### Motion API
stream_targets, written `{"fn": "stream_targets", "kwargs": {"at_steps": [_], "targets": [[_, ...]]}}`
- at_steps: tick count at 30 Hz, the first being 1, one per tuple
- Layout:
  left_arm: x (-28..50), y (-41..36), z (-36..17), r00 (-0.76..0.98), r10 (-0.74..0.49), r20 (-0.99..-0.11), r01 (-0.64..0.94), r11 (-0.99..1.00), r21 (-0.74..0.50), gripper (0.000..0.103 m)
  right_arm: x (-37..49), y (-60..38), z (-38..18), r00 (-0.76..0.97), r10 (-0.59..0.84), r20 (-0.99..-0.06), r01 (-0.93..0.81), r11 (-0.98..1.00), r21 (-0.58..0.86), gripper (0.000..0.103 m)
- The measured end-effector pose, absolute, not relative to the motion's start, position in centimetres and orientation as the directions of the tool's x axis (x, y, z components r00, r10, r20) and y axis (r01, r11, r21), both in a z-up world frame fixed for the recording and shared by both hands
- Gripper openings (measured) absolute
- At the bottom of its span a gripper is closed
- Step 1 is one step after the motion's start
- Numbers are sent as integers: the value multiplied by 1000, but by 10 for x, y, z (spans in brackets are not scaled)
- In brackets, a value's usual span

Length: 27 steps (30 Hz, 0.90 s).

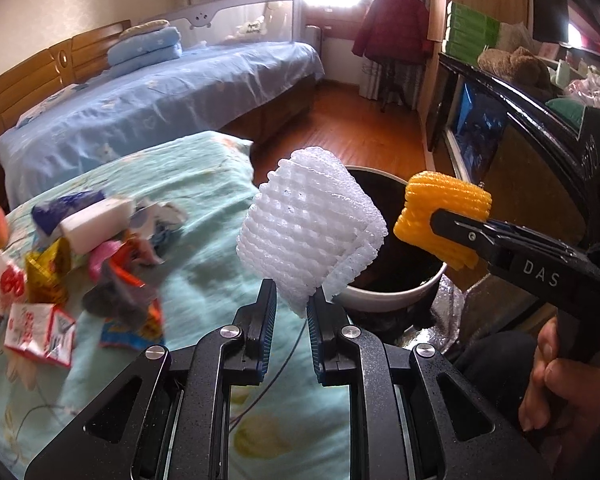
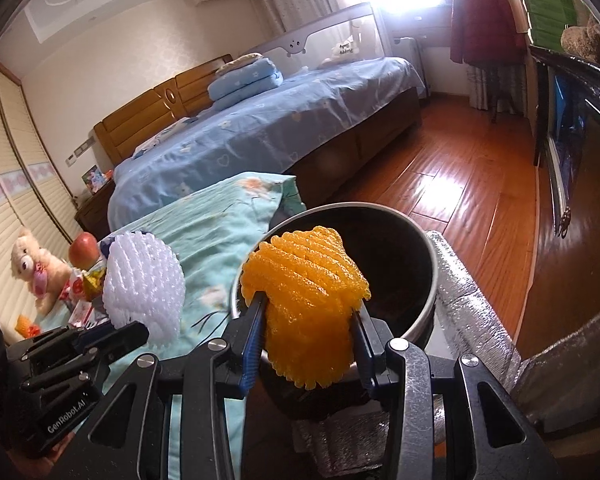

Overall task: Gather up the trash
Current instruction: 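Carry both foam nets over the trash bin and open both grippers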

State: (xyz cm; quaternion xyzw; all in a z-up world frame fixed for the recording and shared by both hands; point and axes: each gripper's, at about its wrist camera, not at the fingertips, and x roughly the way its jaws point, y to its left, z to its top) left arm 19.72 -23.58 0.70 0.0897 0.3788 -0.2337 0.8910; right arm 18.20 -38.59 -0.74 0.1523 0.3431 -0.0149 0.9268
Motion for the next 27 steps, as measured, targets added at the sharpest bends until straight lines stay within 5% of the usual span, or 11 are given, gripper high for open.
{"fn": "stream_targets", "kwargs": {"at_steps": [21,23,25,27], "targets": [[241,-278,-9,521,-346,-781,517,855,-34,17,223,-426,-20,725,105,-681,170,931,324,43],[242,-279,-10,519,-344,-782,515,856,-35,27,226,-429,-21,721,109,-684,173,928,329,45],[243,-277,-9,526,-343,-778,509,860,-35,55,229,-432,-23,717,110,-688,178,926,334,53],[240,-275,-7,545,-340,-766,502,865,-26,60,230,-435,-24,718,112,-688,186,921,344,63]]}}
